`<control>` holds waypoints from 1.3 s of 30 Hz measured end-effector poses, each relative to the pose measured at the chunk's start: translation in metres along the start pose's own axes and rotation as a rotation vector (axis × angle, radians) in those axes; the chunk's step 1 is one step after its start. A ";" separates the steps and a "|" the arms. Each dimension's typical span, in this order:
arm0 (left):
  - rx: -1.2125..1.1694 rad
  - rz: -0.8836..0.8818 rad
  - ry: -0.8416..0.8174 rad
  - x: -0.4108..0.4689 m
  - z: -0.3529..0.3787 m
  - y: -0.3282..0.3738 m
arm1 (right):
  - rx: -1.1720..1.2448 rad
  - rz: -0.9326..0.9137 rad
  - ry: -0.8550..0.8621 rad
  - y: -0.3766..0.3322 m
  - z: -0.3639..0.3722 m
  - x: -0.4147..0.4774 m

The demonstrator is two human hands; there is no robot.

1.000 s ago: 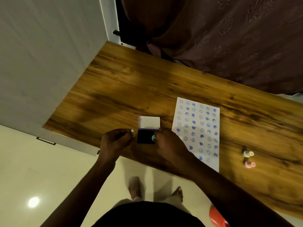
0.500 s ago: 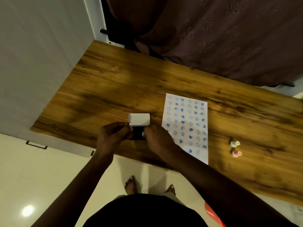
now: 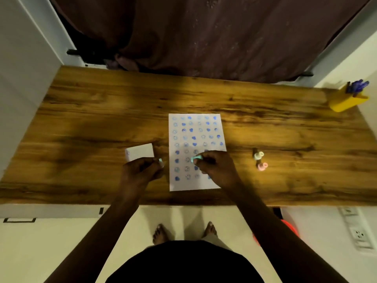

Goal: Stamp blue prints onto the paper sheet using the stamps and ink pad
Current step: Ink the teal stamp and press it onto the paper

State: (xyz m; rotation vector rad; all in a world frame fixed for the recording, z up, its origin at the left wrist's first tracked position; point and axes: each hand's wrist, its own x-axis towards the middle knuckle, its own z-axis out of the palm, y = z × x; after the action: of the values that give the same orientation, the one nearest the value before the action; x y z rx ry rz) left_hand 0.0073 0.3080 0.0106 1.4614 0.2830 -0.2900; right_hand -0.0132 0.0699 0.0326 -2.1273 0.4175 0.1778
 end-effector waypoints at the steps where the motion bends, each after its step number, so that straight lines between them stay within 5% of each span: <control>1: 0.006 -0.010 -0.014 0.001 0.006 -0.001 | -0.019 0.024 0.049 0.012 -0.013 -0.003; 7: 0.021 -0.085 -0.036 0.006 0.038 -0.002 | -0.452 0.067 0.115 0.065 -0.057 -0.020; 39: -0.003 -0.072 -0.078 0.003 0.084 -0.005 | -0.648 -0.027 -0.032 0.084 -0.036 -0.017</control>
State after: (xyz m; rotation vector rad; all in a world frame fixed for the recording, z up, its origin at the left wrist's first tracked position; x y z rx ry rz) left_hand 0.0096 0.2236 0.0123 1.4352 0.2731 -0.4033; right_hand -0.0606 0.0007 -0.0078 -2.7584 0.3395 0.3696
